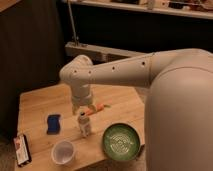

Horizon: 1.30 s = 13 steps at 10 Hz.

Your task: Knock the bottle over

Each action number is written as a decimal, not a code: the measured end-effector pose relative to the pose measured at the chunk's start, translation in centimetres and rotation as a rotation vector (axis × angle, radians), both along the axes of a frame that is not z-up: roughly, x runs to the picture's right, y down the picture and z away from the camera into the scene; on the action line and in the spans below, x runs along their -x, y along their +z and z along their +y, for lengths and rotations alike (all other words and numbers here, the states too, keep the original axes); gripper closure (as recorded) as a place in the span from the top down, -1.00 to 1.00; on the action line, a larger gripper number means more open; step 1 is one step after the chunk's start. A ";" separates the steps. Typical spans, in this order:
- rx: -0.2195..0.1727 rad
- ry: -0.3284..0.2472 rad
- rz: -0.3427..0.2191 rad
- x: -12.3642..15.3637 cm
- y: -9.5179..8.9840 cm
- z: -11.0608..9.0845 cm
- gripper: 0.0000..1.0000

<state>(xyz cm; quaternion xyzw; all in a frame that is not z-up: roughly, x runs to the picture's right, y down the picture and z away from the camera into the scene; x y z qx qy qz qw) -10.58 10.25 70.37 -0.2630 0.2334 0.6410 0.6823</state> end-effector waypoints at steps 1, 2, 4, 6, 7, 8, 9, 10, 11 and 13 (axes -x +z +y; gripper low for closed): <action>0.000 -0.002 -0.001 0.1 0.0 0.0 0.30; -0.003 -0.005 -0.012 0.0 -0.3 0.1 0.30; -0.021 0.017 -0.108 0.0 -2.9 0.2 0.30; -0.046 0.024 -0.167 0.5 -5.8 0.5 0.08; -0.047 0.018 -0.179 0.4 -6.7 0.9 -0.12; -0.024 -0.001 -0.192 0.9 -7.4 1.7 -0.33; 0.000 -0.021 -0.196 1.2 -7.3 2.5 -0.52; 0.029 -0.048 -0.193 1.4 -6.8 3.8 -0.76; 0.047 -0.066 -0.173 1.2 -5.9 5.2 -0.92; 0.072 -0.083 -0.126 0.5 -4.6 7.1 -0.97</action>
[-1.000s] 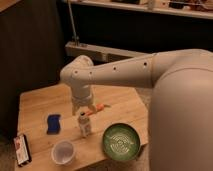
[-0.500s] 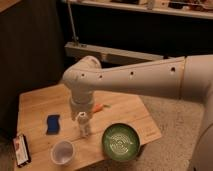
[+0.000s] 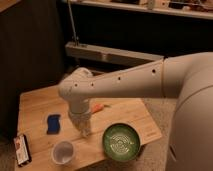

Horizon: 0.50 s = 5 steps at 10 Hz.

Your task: Knock the bottle over

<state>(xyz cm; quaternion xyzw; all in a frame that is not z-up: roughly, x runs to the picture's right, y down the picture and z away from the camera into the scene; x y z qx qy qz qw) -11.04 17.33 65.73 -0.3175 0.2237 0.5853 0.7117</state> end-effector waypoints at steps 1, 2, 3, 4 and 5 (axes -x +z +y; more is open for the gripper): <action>0.009 -0.010 0.017 -0.2 0.3 0.5 -0.97; 0.010 -0.015 0.027 -0.2 0.5 0.8 -0.97; -0.030 -0.008 0.034 -0.1 0.6 0.7 -0.97; -0.087 0.009 0.029 -0.1 0.5 0.5 -0.97; -0.171 0.040 0.014 0.0 0.4 0.2 -0.97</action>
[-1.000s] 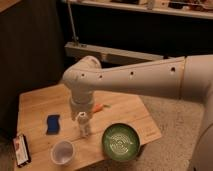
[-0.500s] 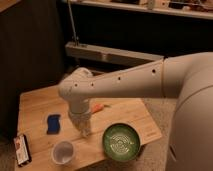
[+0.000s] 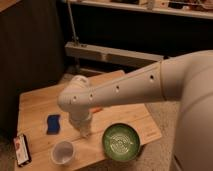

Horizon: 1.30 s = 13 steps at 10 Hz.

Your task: Knock the bottle over

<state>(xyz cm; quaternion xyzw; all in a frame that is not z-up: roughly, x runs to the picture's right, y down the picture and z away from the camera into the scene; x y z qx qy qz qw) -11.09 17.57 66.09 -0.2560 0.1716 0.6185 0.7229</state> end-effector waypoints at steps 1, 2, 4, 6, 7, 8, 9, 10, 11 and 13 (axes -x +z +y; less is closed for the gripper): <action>-0.070 0.020 -0.019 0.1 -0.2 -0.3 -0.97; -0.116 0.034 -0.037 0.2 -0.5 -0.4 -0.97; -0.138 0.039 -0.047 0.3 -0.6 -0.4 -0.97; -0.138 0.037 -0.049 0.4 -0.6 -0.4 -0.97; -0.138 0.037 -0.049 0.4 -0.6 -0.4 -0.97; -0.138 0.037 -0.049 0.4 -0.6 -0.4 -0.97; -0.138 0.037 -0.048 0.4 -0.6 -0.4 -0.97; -0.138 0.038 -0.048 0.4 -0.6 -0.4 -0.97; -0.135 0.042 -0.043 0.3 -0.3 -0.6 -0.97; -0.107 0.046 -0.040 1.0 2.0 -1.9 -0.97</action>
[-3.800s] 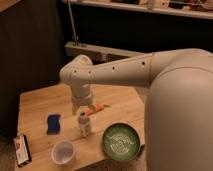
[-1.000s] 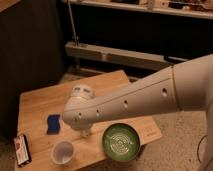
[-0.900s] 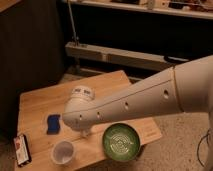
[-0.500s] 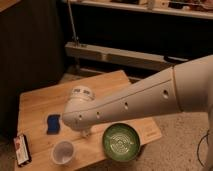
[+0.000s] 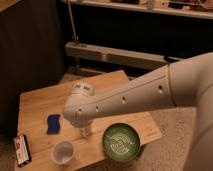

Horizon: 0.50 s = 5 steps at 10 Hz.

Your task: Knock the bottle over

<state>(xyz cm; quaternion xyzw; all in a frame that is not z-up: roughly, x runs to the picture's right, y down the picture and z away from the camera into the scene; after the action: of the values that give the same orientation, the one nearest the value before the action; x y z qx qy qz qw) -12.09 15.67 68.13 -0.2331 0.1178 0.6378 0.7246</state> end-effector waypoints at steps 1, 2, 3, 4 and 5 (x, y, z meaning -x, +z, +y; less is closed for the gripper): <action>0.031 -0.003 0.005 0.3 1.2 -0.6 -0.97; 0.075 -0.010 0.013 1.0 2.6 -1.2 -0.97; 0.108 -0.013 0.020 1.8 3.8 -1.9 -0.97; 0.127 -0.011 0.033 2.4 5.1 -3.0 -0.97; 0.143 -0.003 0.048 3.4 6.8 -4.6 -0.97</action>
<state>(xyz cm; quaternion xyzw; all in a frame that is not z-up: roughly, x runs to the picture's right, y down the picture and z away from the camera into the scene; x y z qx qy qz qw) -15.46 11.12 74.92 -0.2689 0.1806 0.6320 0.7040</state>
